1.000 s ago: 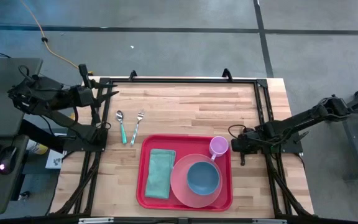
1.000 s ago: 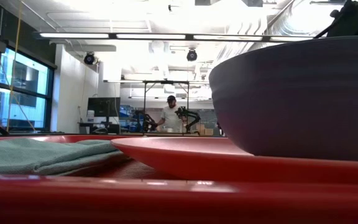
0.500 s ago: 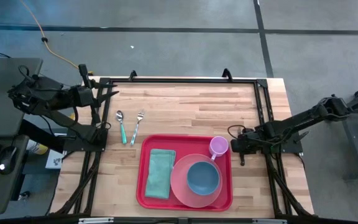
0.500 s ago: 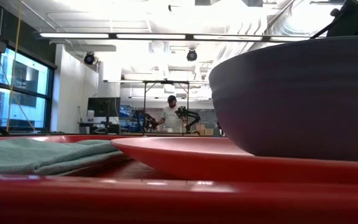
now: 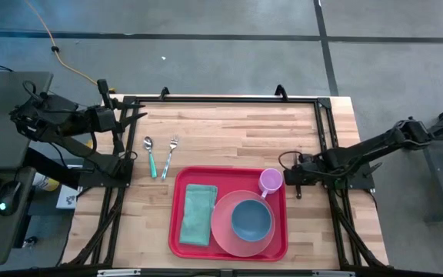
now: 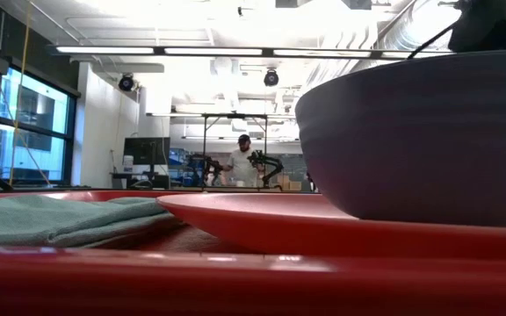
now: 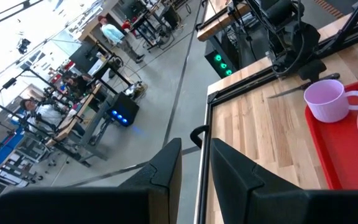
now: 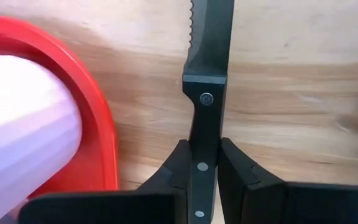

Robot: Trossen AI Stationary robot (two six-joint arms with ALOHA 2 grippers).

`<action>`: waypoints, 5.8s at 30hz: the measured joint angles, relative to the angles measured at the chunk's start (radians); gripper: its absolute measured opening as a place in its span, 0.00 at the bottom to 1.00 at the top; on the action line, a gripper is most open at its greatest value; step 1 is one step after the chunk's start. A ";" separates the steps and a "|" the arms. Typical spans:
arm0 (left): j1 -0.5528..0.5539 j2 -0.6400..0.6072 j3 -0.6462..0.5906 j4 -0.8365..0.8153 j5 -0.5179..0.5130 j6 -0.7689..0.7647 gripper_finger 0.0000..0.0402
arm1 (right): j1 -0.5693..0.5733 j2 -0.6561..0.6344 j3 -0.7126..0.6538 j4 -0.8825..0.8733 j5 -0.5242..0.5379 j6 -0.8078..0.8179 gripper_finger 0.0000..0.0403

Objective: Set up tray
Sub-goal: Put the black knife on top of the blue napkin to the left of the pink plate

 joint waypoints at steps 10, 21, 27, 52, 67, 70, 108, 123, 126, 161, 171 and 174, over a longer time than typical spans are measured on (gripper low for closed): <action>0.000 0.000 0.000 0.000 0.000 0.000 0.29 | 0.000 -0.001 0.180 -0.222 0.020 -0.048 0.07; 0.000 0.000 0.000 0.000 0.001 0.001 0.29 | 0.000 -0.002 0.567 -0.504 0.208 -0.165 0.07; 0.000 0.000 0.000 0.000 0.001 0.001 0.29 | 0.000 0.005 0.755 -0.518 0.364 -0.293 0.07; 0.000 0.001 0.000 0.010 0.001 -0.015 0.29 | 0.000 0.321 1.135 -0.106 0.330 -0.929 0.06; 0.000 0.001 0.000 0.003 0.002 -0.039 0.29 | 0.080 0.652 1.136 0.460 0.225 -0.782 0.06; 0.000 0.002 0.000 0.003 0.002 -0.036 0.29 | 0.096 0.732 1.136 0.578 0.205 -0.729 0.06; 0.000 -0.002 0.000 0.000 0.001 -0.091 0.29 | 0.114 1.315 1.919 -0.182 0.137 -0.665 0.06; 0.000 -0.002 0.000 0.000 0.011 -0.101 0.29 | 0.082 1.304 1.860 -0.166 0.312 -0.547 0.06; 0.000 -0.002 0.000 0.000 0.011 -0.105 0.29 | 0.099 1.323 1.860 -0.145 0.325 -0.500 0.06; 0.000 -0.041 0.000 0.000 0.013 -0.120 0.29 | 0.188 1.482 1.839 -0.012 0.299 -0.161 0.06; 0.000 -0.065 0.001 0.000 0.012 -0.119 0.29 | 0.179 1.482 1.839 -0.065 0.229 -0.120 0.06; 0.000 -0.067 0.001 0.000 0.012 -0.117 0.29 | 0.179 1.482 1.839 -0.061 0.214 -0.104 0.06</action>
